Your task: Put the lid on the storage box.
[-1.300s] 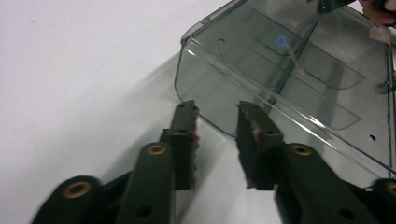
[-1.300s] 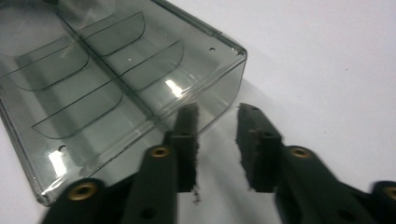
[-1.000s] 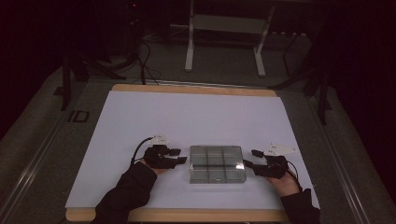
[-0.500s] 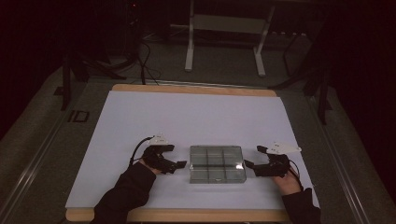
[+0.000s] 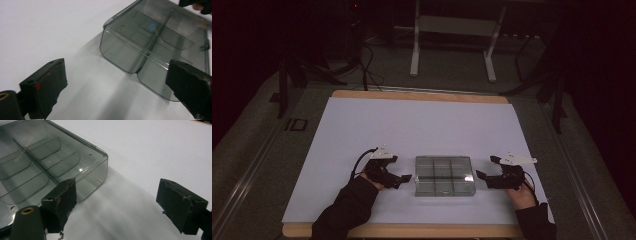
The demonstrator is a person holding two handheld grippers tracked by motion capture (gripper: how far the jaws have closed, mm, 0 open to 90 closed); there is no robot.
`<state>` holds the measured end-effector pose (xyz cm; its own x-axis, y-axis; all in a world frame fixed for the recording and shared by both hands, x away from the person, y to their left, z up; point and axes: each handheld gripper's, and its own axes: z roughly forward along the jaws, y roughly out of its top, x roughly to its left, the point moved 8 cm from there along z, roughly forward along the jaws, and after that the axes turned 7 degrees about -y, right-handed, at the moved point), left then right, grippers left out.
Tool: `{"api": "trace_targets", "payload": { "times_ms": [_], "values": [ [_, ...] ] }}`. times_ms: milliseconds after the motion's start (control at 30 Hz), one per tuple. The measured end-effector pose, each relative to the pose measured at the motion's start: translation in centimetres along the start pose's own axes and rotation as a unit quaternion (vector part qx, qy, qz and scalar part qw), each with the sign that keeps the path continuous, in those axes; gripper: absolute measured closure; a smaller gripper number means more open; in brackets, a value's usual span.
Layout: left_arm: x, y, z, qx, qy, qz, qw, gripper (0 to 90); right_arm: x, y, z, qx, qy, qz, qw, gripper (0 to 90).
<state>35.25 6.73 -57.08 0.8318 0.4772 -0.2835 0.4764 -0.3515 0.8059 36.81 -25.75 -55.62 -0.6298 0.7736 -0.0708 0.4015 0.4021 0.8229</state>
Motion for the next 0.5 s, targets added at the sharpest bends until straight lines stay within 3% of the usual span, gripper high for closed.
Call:
{"api": "trace_targets", "payload": {
  "times_ms": [67, 300, 500],
  "values": [
    [-0.1, -0.2, -0.1, 0.003, -0.003, -0.002, 1.0000, 5.8, -0.3, -0.1, -0.1, -0.003, -0.019, -0.009, 0.9998, 14.8],
    [-0.1, -0.9, -1.0, 0.015, 0.014, 0.003, 0.9998, 5.6, -0.6, -1.0, -0.8, 0.001, -0.017, -0.002, 0.9999, 14.8],
    [0.2, -1.3, -1.8, 0.015, 0.020, -0.006, 0.9997, 5.5, -1.0, -2.1, -1.1, 0.012, -0.017, 0.003, 0.9998, 15.0]
  ]
}}
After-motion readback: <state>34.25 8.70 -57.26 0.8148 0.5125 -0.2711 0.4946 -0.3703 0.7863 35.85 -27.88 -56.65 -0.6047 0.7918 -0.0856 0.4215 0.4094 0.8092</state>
